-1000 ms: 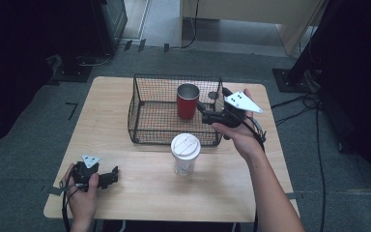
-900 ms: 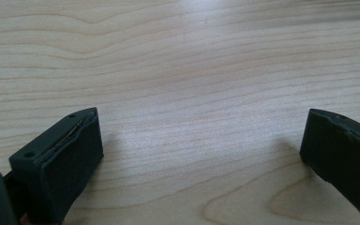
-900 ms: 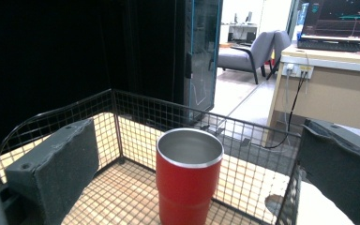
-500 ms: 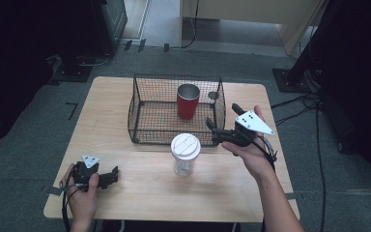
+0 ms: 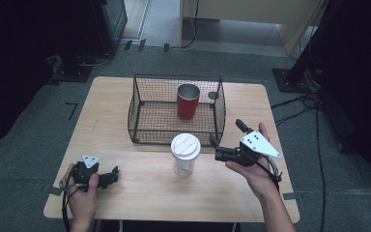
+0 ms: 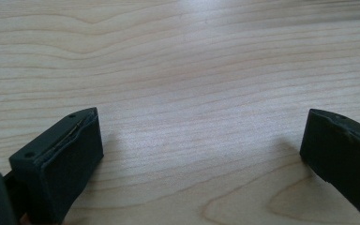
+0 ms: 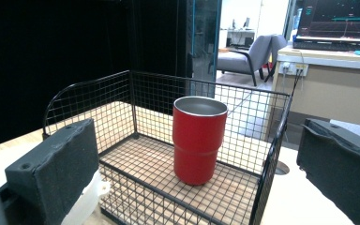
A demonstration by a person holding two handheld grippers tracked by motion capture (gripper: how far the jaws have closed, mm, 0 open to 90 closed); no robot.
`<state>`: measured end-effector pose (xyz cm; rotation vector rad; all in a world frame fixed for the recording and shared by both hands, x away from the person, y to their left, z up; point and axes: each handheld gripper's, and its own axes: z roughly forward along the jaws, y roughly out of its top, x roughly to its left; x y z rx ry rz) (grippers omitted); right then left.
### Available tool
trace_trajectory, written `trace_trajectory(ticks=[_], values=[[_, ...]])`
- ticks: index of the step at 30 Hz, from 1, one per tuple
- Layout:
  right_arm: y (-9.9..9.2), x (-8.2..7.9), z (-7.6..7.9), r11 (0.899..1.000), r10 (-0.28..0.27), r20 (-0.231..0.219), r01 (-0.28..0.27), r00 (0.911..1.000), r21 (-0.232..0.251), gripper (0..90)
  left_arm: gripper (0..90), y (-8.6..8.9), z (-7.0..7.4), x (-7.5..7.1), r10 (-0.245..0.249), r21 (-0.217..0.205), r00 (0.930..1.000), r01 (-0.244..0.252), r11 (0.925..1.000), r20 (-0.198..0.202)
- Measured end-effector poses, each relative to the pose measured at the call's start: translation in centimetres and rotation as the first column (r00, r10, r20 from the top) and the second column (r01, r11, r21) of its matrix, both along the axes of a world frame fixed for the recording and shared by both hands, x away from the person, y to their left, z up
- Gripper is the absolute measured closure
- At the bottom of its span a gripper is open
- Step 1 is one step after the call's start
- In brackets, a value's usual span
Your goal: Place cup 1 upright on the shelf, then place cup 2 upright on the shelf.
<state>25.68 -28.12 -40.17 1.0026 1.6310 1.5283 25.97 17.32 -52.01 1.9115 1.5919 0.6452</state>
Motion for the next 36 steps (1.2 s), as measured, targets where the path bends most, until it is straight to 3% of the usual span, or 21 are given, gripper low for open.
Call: trace_trajectory(ticks=[6,19,36], values=[[-0.2,-1.4,-0.8,1.0,0.004,-0.003,-0.004,1.0,-0.025,0.0,0.2,0.0,0.0,0.0,0.0,0.0,1.0,0.0,1.0,0.001],[-0.5,-4.5,-4.2,1.0,0.005,-0.066,-0.005,0.9978,-0.006,0.0,0.2,0.0,0.0,0.0,-0.001,0.001,1.0,0.001,1.0,0.0],[0.7,-6.3,-8.4,0.998,0.064,-0.14,-0.062,0.9881,0.016,0.0,0.2,0.0,0.0,0.0,-0.003,0.0,1.0,0.003,1.0,0.0]])
